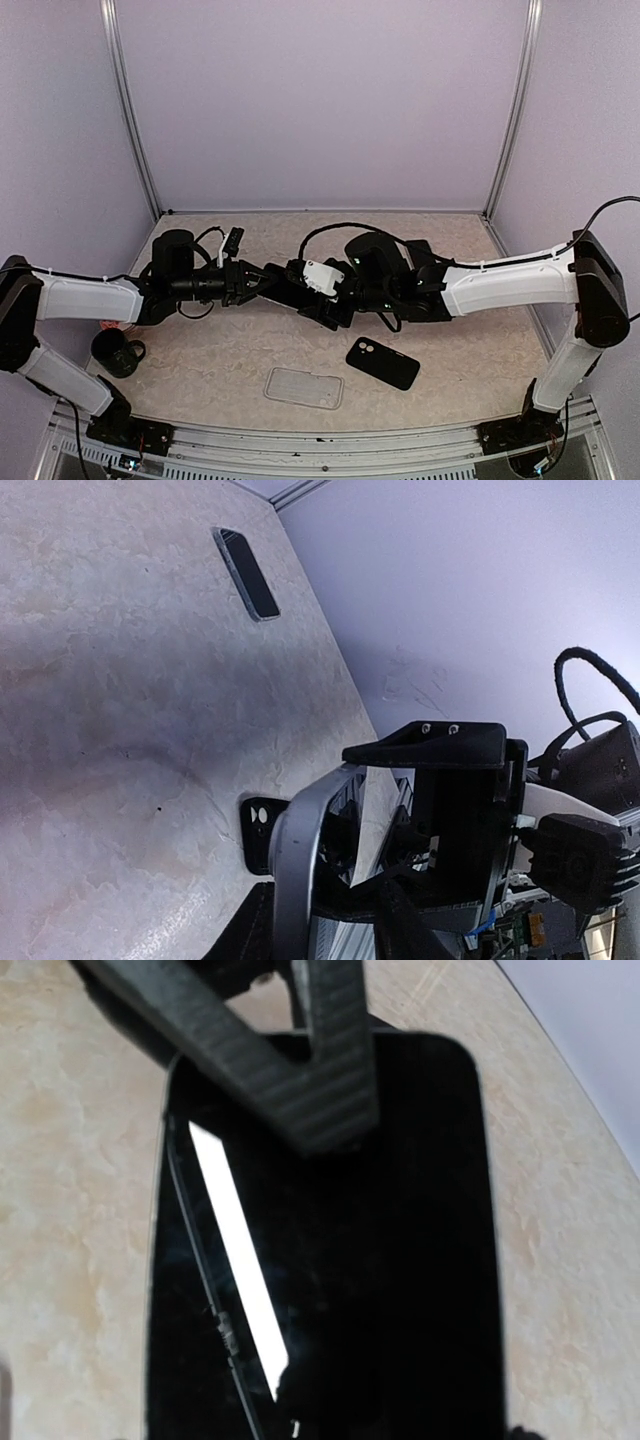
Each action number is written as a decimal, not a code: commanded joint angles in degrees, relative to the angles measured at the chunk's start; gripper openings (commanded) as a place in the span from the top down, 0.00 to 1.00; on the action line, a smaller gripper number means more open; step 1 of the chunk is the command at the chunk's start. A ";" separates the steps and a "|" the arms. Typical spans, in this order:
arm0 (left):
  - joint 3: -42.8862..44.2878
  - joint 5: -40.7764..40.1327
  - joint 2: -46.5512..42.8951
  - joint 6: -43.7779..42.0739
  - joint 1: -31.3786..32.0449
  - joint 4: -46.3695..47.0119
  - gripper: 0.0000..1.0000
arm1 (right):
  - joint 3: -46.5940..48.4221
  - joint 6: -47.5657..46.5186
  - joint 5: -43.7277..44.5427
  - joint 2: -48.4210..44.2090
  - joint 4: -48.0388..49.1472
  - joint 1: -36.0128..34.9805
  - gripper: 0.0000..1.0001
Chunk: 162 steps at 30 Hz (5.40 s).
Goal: Put the phone into the phone case
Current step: Pass from the right arm to the left, then pass from the left arm to the right
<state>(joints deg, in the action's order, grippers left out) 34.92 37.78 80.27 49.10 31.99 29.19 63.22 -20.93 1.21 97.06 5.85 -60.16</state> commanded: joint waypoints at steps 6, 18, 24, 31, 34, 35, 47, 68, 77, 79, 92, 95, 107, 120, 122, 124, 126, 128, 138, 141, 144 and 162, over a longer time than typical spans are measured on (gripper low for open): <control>1.56 2.13 0.77 -0.24 0.36 2.23 0.84 | 1.06 -1.51 2.07 -0.01 2.69 -0.62 0.35; 1.28 2.31 0.69 -0.45 0.44 2.77 1.00 | -0.34 0.04 2.63 -2.39 4.09 -0.57 0.18; 0.95 1.83 -0.25 -0.98 0.44 2.69 1.00 | -1.08 2.84 1.72 -5.96 4.45 -0.41 0.01; 0.77 1.15 -1.20 -1.42 0.44 2.99 1.00 | -1.04 11.62 -3.79 -10.60 3.47 1.91 0.01; 0.24 0.69 -1.97 -1.63 0.44 3.85 1.00 | -2.06 17.67 -8.82 -12.57 4.11 4.42 0.00; 0.05 0.70 -2.43 -1.68 0.44 4.24 1.00 | -2.64 19.70 -10.85 -13.24 4.80 5.42 0.01; -0.93 1.13 -4.07 -0.81 0.86 10.08 1.00 | -11.89 42.60 -28.83 -17.95 16.24 14.79 0.01; -3.30 -0.04 -2.19 6.75 3.70 31.84 1.00 | -21.26 73.53 -44.49 -8.84 49.16 20.02 0.11; -1.17 -0.38 2.46 8.14 5.66 36.67 1.00 | -21.91 76.34 -44.71 -7.44 52.18 20.00 0.15; -0.64 -0.58 3.35 8.17 6.01 37.21 1.00 | -21.87 76.83 -44.78 -7.26 52.73 20.06 0.17; 1.99 -2.02 9.46 11.02 7.15 43.92 1.00 | -21.91 79.71 -46.03 -5.23 56.07 19.75 0.23; 2.74 -2.07 10.70 11.08 7.62 44.02 1.00 | -21.78 79.73 -46.08 -4.91 56.09 19.57 0.25; 4.04 -2.65 13.51 11.40 8.88 45.12 1.00 | -21.09 79.48 -45.86 -4.10 55.56 19.16 0.37; 4.15 -2.68 14.42 12.07 9.06 45.92 1.00 | -19.55 78.94 -46.78 -3.54 53.68 19.25 1.00; 4.19 -2.58 14.62 12.20 9.14 45.98 1.00 | -19.58 79.09 -46.87 -3.49 53.86 19.21 1.00; 4.28 -2.53 14.73 12.30 9.15 46.10 1.00 | -19.58 79.20 -46.96 -3.53 53.96 19.22 1.00; 4.20 -2.46 14.81 12.38 9.15 46.13 0.98 | -19.55 79.20 -46.92 -3.60 54.02 19.22 1.00; 4.13 -2.43 14.74 12.34 9.15 46.09 0.93 | -19.48 79.07 -46.92 -3.71 53.83 19.23 1.00; 1.92 -4.73 11.44 8.87 8.80 40.52 0.01 | -19.97 77.16 -46.19 -6.20 50.75 20.32 1.00; 1.87 -4.78 10.29 7.79 8.71 37.99 0.01 | -20.07 76.23 -45.86 -7.56 49.27 20.65 1.00; 1.91 -5.14 9.61 6.92 8.68 35.27 0.01 | -19.91 75.41 -45.60 -8.70 47.44 21.12 1.00; 6.85 -14.45 5.64 -9.25 11.16 -0.52 0.01 | -17.42 60.22 -31.08 -24.39 9.59 26.46 1.00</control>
<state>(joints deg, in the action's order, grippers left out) 38.96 25.10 85.67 44.91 41.93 36.95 44.53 42.78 -34.92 77.01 23.24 -35.99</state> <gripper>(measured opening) 0.989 0.045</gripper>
